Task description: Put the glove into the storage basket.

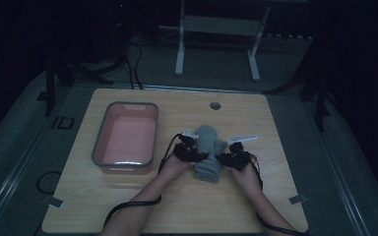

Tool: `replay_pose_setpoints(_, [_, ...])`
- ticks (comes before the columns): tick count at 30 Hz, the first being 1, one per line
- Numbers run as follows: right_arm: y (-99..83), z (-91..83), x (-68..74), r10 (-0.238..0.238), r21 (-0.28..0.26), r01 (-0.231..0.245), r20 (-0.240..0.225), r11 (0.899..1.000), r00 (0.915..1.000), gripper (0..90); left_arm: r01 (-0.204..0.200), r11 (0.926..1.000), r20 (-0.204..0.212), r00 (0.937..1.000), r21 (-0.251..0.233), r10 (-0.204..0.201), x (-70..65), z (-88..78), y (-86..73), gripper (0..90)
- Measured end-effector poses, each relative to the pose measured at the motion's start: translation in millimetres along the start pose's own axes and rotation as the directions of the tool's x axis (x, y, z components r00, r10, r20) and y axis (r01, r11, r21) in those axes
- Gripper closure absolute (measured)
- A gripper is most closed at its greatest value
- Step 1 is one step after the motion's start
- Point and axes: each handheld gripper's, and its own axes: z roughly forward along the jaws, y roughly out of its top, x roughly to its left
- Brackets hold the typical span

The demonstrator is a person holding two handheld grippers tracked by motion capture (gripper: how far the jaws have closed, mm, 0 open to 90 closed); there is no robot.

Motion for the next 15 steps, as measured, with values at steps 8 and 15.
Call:
replay_pose_setpoints(8, [0.5,-5.0,3.4,0.003,-0.034,-0.003,0.000,0.999,1.0000,78.8,-0.039,0.9991,-0.006,0.9992,-0.014,0.039,-7.0,-6.6,4.5,75.2])
replay_pose_setpoints(15, [8.2,-19.0,10.8,-0.007,-0.070,0.005,-0.025,0.998,0.9997,80.2,-0.060,0.9972,0.001,0.9982,-0.044,0.060,-14.8,-22.2,10.4,76.9])
